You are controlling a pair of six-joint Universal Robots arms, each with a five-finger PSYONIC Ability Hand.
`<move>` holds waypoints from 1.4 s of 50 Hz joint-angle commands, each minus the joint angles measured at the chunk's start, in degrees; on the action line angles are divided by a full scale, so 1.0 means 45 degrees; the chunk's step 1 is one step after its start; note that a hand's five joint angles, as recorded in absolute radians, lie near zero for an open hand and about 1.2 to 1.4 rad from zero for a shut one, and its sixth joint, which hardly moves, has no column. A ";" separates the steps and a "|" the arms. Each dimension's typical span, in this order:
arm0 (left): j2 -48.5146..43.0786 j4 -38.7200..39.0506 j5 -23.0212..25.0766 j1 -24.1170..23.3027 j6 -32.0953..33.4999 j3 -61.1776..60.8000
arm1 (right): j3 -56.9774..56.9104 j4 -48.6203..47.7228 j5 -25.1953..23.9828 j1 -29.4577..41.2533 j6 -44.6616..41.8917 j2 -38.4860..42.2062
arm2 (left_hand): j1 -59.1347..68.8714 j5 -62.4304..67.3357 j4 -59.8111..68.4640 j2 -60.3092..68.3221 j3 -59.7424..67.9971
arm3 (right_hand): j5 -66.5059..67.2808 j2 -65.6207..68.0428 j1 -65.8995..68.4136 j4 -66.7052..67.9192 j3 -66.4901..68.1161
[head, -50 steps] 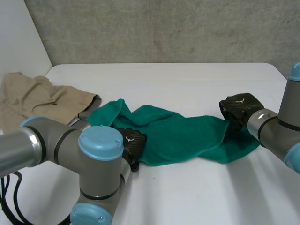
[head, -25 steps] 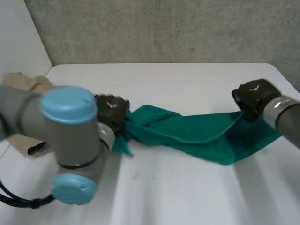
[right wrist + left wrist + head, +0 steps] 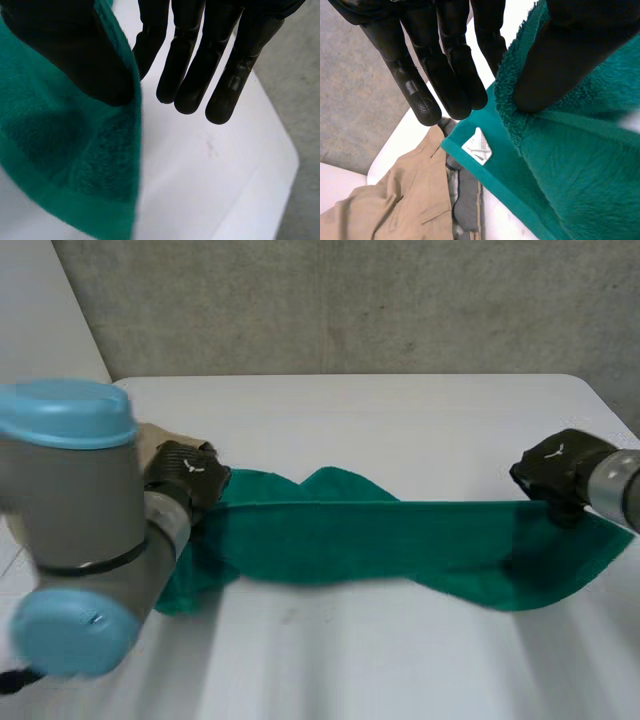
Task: Fold the laundry.
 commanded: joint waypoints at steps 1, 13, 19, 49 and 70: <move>-0.2093 0.1745 -0.0010 0.0228 0.0109 0.2176 | -0.1972 -0.0304 -0.0250 -0.0105 0.1861 0.2375 | 0.3307 0.3233 0.2518 0.2556 0.2620 | 0.2917 0.2828 0.5256 0.2617 0.2814; -0.3269 0.5571 0.0087 0.0424 0.1926 0.7272 | -0.7576 -0.3050 -0.0563 -0.0007 0.5938 0.3085 | 0.3307 0.3233 0.2518 0.2556 0.2620 | 0.2917 0.2828 0.5256 0.2617 0.2814; -0.1710 0.8074 0.0048 0.0287 0.1848 0.7709 | -0.7896 -0.6334 -0.0544 -0.0105 0.8132 0.1270 | 0.3307 0.3233 0.2518 0.2556 0.2620 | 0.2917 0.2828 0.5256 0.2617 0.2814; -0.0065 0.8430 0.1044 0.0033 0.0715 -0.5064 | 0.3939 -0.4972 -0.1695 -0.0554 0.2666 -0.0257 | 0.3307 0.3233 0.2518 0.2556 0.2620 | 0.2917 0.2828 0.5256 0.2617 0.2814; -0.0652 0.7687 0.0519 0.0736 0.0268 -0.5670 | 0.5600 -0.6728 -0.1969 -0.1901 0.3270 -0.0296 | -0.9622 -0.9695 -1.0411 -1.0372 -1.0308 | 0.2917 0.2828 0.5256 0.2617 0.2814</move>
